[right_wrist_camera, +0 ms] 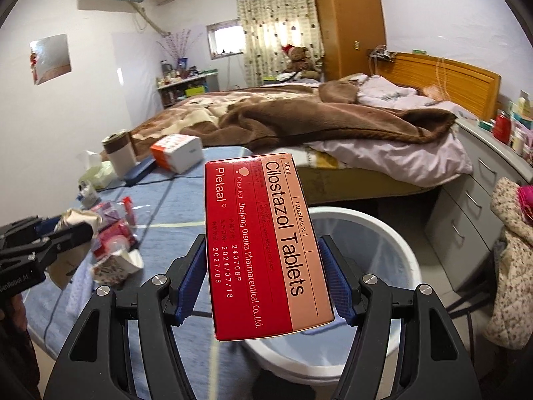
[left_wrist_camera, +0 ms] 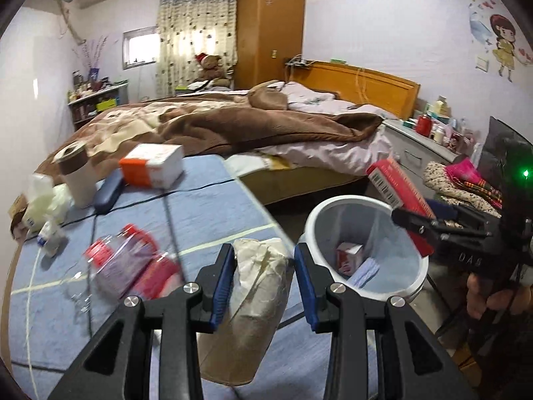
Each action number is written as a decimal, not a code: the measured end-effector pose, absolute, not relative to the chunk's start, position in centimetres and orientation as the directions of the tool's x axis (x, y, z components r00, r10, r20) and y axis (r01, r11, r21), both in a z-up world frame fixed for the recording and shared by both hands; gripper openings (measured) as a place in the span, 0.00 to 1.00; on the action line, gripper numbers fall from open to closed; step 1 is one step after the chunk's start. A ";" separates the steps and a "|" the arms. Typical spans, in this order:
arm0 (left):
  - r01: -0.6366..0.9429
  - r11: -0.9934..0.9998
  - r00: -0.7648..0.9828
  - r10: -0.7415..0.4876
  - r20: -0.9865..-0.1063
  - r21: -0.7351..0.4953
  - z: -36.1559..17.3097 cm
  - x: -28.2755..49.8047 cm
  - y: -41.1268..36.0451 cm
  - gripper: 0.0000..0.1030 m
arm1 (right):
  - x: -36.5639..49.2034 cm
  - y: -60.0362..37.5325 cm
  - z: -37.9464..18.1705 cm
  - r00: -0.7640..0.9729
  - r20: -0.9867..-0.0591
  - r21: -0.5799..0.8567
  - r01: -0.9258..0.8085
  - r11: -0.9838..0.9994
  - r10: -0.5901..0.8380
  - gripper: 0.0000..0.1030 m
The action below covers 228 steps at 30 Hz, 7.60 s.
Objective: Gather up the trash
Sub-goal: 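Carry the box and paper bag over the bin and release both, then move both tools back toward the bottles and can on the table, then grasp the Coca-Cola bottle with the left tool while the right tool grasps the clear plastic cup, then carry the bottle and plastic cup over the white bin and open both tools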
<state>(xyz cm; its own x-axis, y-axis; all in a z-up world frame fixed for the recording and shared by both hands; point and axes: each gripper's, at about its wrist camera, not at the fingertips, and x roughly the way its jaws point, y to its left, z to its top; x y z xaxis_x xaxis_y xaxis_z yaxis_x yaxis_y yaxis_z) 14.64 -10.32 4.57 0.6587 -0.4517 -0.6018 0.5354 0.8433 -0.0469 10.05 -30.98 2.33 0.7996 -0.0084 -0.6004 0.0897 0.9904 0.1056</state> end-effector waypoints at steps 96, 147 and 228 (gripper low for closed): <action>0.194 0.961 0.719 -0.276 -0.638 -0.196 0.4 22.4 7.3 0.67 | 16.0 -19.3 -2.2 0.647 -0.716 0.190 -0.181 0.965 0.262 0.67; 0.222 0.964 0.547 -0.248 -0.800 -0.147 -5.7 32.5 9.1 0.63 | 20.7 -14.0 -4.7 0.484 -0.817 0.138 -0.365 0.921 0.314 0.41; 0.632 0.754 0.500 -0.574 -0.649 -0.179 1.8 15.5 -19.4 0.63 | 10.7 -36.6 -0.6 0.736 -0.677 0.160 0.144 0.977 0.002 0.41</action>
<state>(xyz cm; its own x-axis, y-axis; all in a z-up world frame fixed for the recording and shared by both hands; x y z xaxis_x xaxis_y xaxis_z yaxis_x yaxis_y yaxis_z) 15.50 -19.37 1.85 0.5004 -0.5737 -0.6485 0.6322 0.7538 -0.1790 10.66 -36.62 -0.61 0.7362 0.0023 -0.6767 0.1439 0.9766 0.1599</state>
